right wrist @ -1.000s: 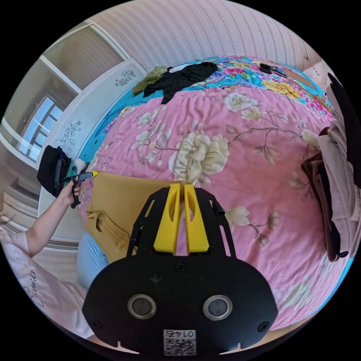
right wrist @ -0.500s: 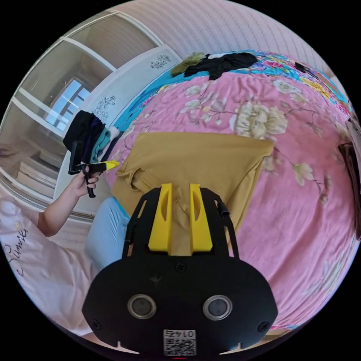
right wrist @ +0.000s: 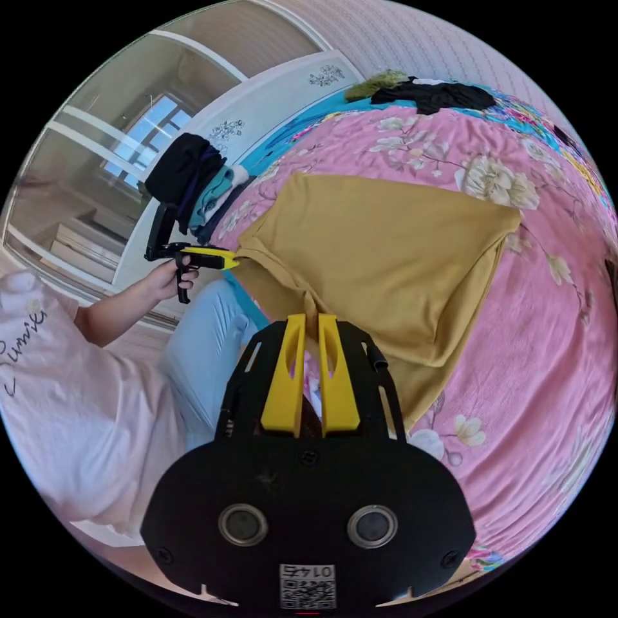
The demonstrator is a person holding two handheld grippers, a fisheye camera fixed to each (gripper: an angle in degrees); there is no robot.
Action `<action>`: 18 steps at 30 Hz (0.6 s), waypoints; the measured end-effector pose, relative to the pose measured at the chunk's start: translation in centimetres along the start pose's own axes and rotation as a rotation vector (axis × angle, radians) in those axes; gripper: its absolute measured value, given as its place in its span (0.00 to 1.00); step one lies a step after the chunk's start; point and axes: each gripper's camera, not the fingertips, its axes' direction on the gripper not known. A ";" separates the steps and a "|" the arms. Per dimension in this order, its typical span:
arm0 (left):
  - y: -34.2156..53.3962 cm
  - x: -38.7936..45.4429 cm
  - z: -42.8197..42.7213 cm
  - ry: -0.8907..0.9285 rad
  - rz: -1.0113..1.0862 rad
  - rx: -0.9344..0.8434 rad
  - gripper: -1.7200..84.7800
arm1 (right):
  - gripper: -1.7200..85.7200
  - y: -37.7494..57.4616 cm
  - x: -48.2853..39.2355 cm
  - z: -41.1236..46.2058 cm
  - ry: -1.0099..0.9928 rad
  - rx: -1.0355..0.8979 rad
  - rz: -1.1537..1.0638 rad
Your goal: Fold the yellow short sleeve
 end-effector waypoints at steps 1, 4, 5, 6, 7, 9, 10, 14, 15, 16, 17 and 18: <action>0.9 0.1 0.1 0.008 -0.010 -0.001 0.06 | 0.09 1.1 -0.6 0.8 0.018 -0.028 0.009; 4.2 1.5 0.3 -0.003 -0.018 0.016 0.08 | 0.10 2.5 -2.4 2.2 0.054 -0.060 0.014; 5.0 2.5 0.5 -0.036 0.010 0.044 0.07 | 0.10 2.6 -2.9 2.5 0.067 -0.059 0.010; 5.3 3.1 0.6 -0.055 0.028 0.059 0.07 | 0.09 2.5 -3.8 2.9 0.099 -0.054 0.002; 5.7 4.4 1.2 -0.092 0.068 0.083 0.05 | 0.07 2.2 -4.8 3.4 0.135 -0.044 -0.019; 6.0 7.4 3.5 -0.175 0.171 0.120 0.02 | 0.04 1.2 -6.4 4.2 0.210 -0.016 -0.056; 6.0 8.1 4.2 -0.196 0.194 0.125 0.01 | 0.03 0.1 -7.2 5.0 0.248 0.000 -0.077; 5.3 11.7 9.6 -0.259 0.294 0.129 0.01 | 0.02 -5.2 -7.4 8.7 0.225 -0.112 -0.077; 5.2 12.3 10.8 -0.260 0.305 0.154 0.01 | 0.02 -7.2 -7.9 9.5 0.275 -0.104 -0.114; 5.1 12.6 11.4 -0.259 0.312 0.164 0.01 | 0.02 -9.2 -8.6 10.1 0.349 -0.090 -0.159; 5.0 13.0 12.4 -0.264 0.328 0.169 0.01 | 0.02 -10.3 -8.8 10.5 0.378 -0.096 -0.180; 5.0 13.3 13.4 -0.284 0.336 0.170 0.01 | 0.02 -12.6 -9.1 11.5 0.411 -0.122 -0.214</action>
